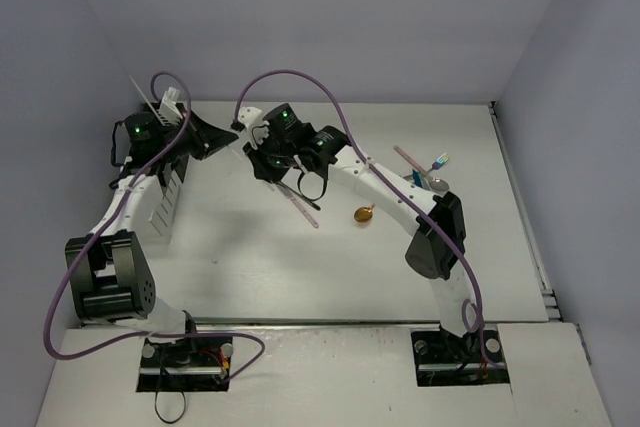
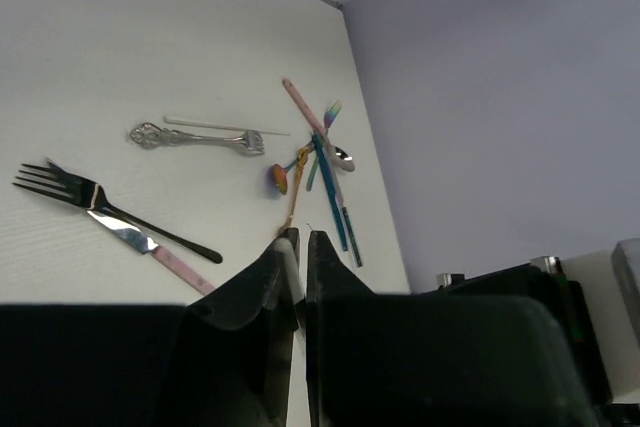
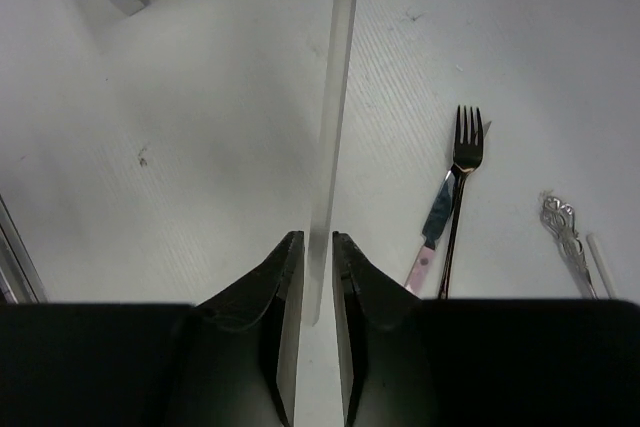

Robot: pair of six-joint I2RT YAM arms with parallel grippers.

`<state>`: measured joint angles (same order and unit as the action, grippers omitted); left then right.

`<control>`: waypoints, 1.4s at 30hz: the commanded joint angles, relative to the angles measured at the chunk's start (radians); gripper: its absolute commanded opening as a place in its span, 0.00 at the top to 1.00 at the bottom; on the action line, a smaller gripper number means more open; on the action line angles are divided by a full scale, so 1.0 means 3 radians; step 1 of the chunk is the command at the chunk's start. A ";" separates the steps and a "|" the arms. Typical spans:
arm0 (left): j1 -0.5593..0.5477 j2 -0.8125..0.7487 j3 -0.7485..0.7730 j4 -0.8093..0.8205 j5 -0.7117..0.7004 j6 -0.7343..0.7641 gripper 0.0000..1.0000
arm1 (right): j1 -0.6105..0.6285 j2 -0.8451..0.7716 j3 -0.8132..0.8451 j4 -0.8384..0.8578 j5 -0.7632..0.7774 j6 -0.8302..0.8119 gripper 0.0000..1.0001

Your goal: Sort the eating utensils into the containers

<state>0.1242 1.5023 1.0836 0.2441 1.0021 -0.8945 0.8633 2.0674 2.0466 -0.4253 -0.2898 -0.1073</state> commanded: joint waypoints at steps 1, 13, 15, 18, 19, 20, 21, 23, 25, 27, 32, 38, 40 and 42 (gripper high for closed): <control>0.0021 -0.0211 0.0090 0.0250 -0.0017 0.0195 1.00 | -0.0004 -0.0229 0.0045 0.0185 0.0107 -0.0031 0.51; 0.0304 -0.0443 0.0970 -0.0875 -0.0985 0.2417 1.00 | -0.0505 -0.0652 -0.0343 0.0185 0.0254 0.0075 0.01; 0.0340 -0.0387 0.1120 -0.0881 -0.1326 0.2803 1.00 | -0.0678 -0.0740 -0.0472 0.0185 0.0276 0.0090 0.01; 0.0416 -0.0181 0.1393 -0.0712 -0.1573 0.3116 1.00 | -0.0860 -0.0826 -0.0670 0.0187 0.0376 0.0059 0.01; 0.0447 -0.0116 0.1483 -0.0652 -0.1604 0.3190 1.00 | -0.0895 -0.0847 -0.0721 0.0191 0.0382 0.0044 0.01; 0.0462 -0.0014 0.1529 -0.0528 -0.1643 0.3266 1.00 | -0.0957 -0.0876 -0.0800 0.0194 0.0380 0.0036 0.01; 0.0473 0.0086 0.1580 -0.0423 -0.1675 0.3332 1.00 | -0.1005 -0.0900 -0.0871 0.0196 0.0377 0.0031 0.01; 0.0488 0.0285 0.1700 -0.0280 -0.1714 0.3427 1.00 | -0.1057 -0.0936 -0.0982 0.0202 0.0372 0.0035 0.01; 0.0511 0.0479 0.1896 -0.0215 -0.1717 0.3443 1.00 | -0.1134 -0.0964 -0.1052 0.0211 0.0355 0.0028 0.01; 0.0557 0.0693 0.2083 -0.0132 -0.1709 0.3380 1.00 | -0.1175 -0.0985 -0.1096 0.0216 0.0352 0.0025 0.02; 0.0713 0.1237 0.2567 0.0003 -0.1668 0.2896 1.00 | -0.1300 -0.1041 -0.1195 0.0226 0.0327 0.0015 0.02; 0.0737 0.1622 0.2896 0.0028 -0.1635 0.2734 1.00 | -0.1435 -0.1052 -0.1253 0.0226 0.0289 -0.0003 0.02; 0.0737 0.1705 0.2926 0.0025 -0.1637 0.2712 1.00 | -0.1474 -0.1047 -0.1263 0.0227 0.0286 -0.0015 0.02; 0.0737 0.1753 0.2902 0.0025 -0.1639 0.2710 1.00 | -0.1509 -0.1030 -0.1259 0.0230 0.0292 -0.0028 0.02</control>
<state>0.3485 2.0607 1.8865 0.1411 0.4969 -0.0441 0.4298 1.8229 1.6636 -0.4012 -0.1916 -0.1056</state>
